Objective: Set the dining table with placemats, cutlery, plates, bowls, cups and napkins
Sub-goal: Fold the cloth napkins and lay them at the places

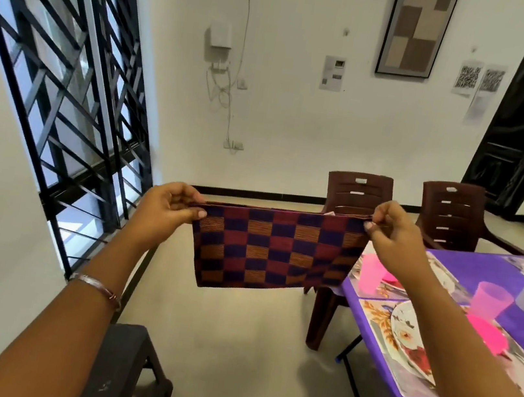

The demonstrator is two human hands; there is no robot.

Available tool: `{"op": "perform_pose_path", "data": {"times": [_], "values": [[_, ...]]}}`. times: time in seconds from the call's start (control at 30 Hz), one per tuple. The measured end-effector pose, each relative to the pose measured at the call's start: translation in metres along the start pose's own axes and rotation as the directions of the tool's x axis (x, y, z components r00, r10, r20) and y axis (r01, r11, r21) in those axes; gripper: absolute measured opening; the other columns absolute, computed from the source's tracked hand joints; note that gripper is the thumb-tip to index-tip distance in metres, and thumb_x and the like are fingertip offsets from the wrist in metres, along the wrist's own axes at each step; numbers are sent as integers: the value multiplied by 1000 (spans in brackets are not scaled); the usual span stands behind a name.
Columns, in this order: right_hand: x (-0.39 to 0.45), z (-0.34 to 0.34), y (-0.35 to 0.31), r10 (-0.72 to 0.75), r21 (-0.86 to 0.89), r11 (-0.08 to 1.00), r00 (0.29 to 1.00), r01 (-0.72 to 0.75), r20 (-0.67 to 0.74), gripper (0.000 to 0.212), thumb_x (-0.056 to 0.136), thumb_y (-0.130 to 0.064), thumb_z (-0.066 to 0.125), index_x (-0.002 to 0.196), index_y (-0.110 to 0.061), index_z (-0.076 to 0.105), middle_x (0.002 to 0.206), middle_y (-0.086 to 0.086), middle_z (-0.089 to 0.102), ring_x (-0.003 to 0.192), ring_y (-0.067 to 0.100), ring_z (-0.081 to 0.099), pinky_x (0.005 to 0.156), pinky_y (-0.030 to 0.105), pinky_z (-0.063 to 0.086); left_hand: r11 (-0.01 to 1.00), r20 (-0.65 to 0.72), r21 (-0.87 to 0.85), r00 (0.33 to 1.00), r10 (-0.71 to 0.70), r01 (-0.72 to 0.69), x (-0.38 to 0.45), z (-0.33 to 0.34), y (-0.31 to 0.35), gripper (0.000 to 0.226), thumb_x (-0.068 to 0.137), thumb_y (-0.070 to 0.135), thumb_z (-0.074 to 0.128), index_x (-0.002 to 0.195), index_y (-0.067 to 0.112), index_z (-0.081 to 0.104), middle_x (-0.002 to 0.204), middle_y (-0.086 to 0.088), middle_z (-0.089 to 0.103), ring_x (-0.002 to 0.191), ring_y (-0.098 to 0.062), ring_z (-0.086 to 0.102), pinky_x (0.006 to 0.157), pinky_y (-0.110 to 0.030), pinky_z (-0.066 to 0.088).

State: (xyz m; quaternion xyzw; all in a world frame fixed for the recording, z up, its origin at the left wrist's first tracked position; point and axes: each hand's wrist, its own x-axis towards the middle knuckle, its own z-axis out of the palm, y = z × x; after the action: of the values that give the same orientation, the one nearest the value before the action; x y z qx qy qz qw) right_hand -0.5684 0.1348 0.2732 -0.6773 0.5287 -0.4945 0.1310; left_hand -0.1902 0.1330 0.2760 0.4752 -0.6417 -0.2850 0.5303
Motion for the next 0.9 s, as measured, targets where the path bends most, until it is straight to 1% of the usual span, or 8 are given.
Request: {"op": "perform_pose_path", "data": {"times": [0.1, 0.2, 0.33, 0.47, 0.53, 0.63, 0.77, 0.9], "values": [[4, -8, -4, -103, 8, 995, 994, 103, -31, 39, 86, 15, 44, 71, -18, 58, 78, 5, 60, 70, 14, 57, 61, 25, 50, 993, -37, -106, 999, 40, -43, 5, -4, 9, 31, 81, -11, 65, 73, 14, 49, 87, -7, 67, 82, -15, 68, 73, -22, 57], [8, -13, -15, -126, 49, 991, 992, 127, -30, 47, 88, 14, 41, 77, -24, 66, 94, 9, 60, 83, 19, 61, 70, 21, 54, 987, -66, -58, 987, 149, -153, 7, -3, 20, 39, 88, -12, 56, 61, 16, 60, 89, -3, 68, 90, -15, 66, 79, -18, 53], [14, -17, -28, -175, 113, 979, 984, 172, 18, 24, 91, -5, 61, 107, -22, 65, 106, -5, 50, 102, 17, 58, 81, 21, 53, 975, -111, 0, 969, 222, -223, 11, 0, 39, 33, 93, -8, 49, 88, 15, 72, 102, 6, 62, 97, -7, 63, 87, -20, 52], [19, -27, -34, -218, 116, 972, 970, 206, 108, 66, 81, -4, 73, 135, -28, 44, 126, -4, 36, 124, 13, 46, 96, 22, 50, 968, -16, -114, 974, 225, -225, 15, -6, 49, 37, 83, -10, 63, 110, 15, 65, 110, 4, 62, 99, -14, 65, 82, -26, 56], [21, -29, -38, -243, 170, 959, 967, 227, 79, 56, 82, 2, 69, 128, -25, 52, 127, 1, 46, 122, 14, 51, 97, 30, 50, 966, -48, -136, 975, 217, -222, 16, -7, 54, 30, 80, -15, 63, 96, 11, 64, 96, 1, 66, 90, -7, 67, 77, -21, 55], [24, -29, -42, -239, 237, 942, 971, 236, -14, 35, 83, 6, 66, 85, -29, 65, 93, -6, 66, 94, 12, 63, 86, 34, 55, 972, -131, -62, 967, 218, -228, 19, -7, 59, 30, 83, -18, 56, 73, 9, 65, 74, 12, 70, 81, -1, 66, 78, -17, 54], [27, -29, -46, -278, 141, 947, 957, 288, -88, 30, 88, 4, 61, 86, -25, 68, 96, -1, 67, 96, 14, 63, 85, 24, 54, 961, -139, -13, 953, 271, -275, 21, -5, 59, 27, 86, -7, 61, 100, 15, 68, 104, 0, 68, 104, -20, 64, 86, -26, 56], [26, -29, -57, -403, 59, 911, 912, 407, -72, 32, 83, 1, 69, 111, -13, 63, 109, 4, 58, 102, 2, 58, 85, 14, 49, 957, -9, 44, 958, 287, -286, 20, -3, 63, 82, 72, 3, 80, 137, 27, 38, 139, -1, 42, 123, -11, 51, 93, -26, 52]]}}
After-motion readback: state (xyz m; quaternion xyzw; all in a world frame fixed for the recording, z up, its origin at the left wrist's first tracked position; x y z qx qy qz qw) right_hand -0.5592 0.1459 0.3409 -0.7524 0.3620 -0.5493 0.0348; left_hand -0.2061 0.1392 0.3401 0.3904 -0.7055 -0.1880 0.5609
